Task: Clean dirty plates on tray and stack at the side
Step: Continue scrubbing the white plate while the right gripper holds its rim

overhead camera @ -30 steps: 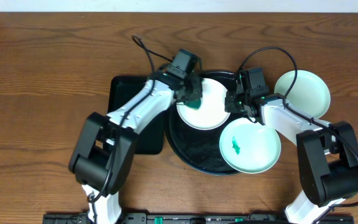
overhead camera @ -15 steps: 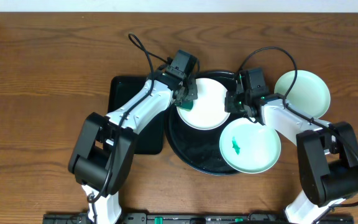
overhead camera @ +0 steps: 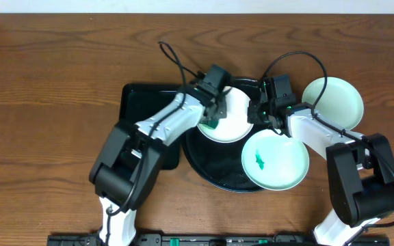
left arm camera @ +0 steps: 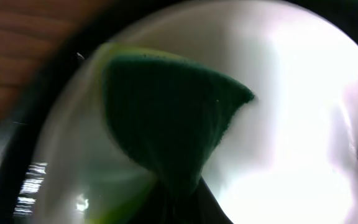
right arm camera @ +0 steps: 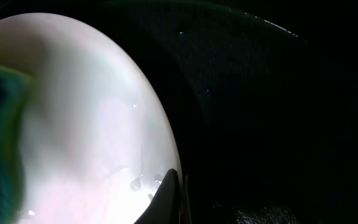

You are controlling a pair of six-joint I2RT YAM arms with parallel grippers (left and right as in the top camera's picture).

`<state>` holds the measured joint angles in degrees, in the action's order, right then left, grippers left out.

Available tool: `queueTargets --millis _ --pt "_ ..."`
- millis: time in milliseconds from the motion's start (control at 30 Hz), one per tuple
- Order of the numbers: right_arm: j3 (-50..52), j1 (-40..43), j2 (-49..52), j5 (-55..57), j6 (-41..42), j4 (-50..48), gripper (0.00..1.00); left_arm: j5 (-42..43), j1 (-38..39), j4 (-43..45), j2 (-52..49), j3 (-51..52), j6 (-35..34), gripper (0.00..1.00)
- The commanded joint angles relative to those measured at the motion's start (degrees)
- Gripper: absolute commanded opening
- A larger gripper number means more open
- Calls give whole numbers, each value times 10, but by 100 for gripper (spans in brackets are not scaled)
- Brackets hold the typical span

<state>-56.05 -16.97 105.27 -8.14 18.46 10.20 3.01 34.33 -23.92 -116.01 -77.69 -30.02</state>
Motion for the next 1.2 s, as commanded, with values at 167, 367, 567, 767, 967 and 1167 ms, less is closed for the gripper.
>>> queueTargets --millis 167,367,567,767,967,1167 --pt "3 -4 6 -8 -1 -3 1 40 73 26 -20 10 -7 8" --pt "3 -4 6 -8 -1 -3 1 40 70 24 -19 4 0 8" --pt "3 -4 6 -8 -1 -3 1 6 51 0 11 -13 24 8" --pt "3 -4 6 -8 -1 -3 1 -39 18 -15 64 -13 24 8" --pt "3 -4 6 -8 -1 -3 1 -39 -10 -27 70 -13 24 8" --pt "3 -4 6 -8 -1 -3 1 -42 -12 -28 53 0 23 8"
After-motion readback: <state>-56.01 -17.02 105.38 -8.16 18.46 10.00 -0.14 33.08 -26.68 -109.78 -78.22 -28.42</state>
